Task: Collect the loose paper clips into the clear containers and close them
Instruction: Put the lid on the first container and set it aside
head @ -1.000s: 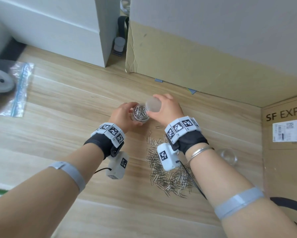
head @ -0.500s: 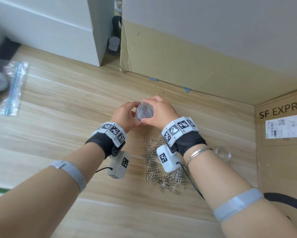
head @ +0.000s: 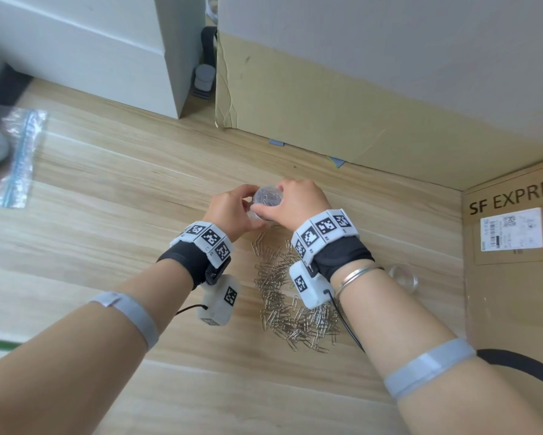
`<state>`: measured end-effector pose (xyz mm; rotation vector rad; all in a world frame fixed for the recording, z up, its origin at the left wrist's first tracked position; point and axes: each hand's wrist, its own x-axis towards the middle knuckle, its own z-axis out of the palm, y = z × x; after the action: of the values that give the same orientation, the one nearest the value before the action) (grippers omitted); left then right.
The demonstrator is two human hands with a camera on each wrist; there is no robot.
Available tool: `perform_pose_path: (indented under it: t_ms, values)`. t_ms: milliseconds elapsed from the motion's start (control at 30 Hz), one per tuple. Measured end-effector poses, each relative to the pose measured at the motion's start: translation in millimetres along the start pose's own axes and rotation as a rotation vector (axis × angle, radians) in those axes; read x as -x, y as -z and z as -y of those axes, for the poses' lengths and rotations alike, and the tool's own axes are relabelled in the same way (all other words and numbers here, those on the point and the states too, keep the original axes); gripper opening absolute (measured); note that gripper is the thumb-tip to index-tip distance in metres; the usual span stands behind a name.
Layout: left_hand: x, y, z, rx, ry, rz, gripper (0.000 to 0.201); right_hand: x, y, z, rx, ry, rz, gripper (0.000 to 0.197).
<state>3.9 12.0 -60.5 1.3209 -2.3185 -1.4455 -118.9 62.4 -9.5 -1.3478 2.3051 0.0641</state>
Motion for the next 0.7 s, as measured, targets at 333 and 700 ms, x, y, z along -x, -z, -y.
perform_pose_path:
  t_ms: [333, 700]
  values:
    - [-3, 2, -4, -0.040, -0.025, 0.007, 0.064, 3, -1, -15, -0.045, 0.049, 0.117, 0.075]
    - [-6, -8, -13, -0.073, -0.047, -0.057, 0.063, -2, 2, -6, 0.090, -0.163, -0.043, 0.071]
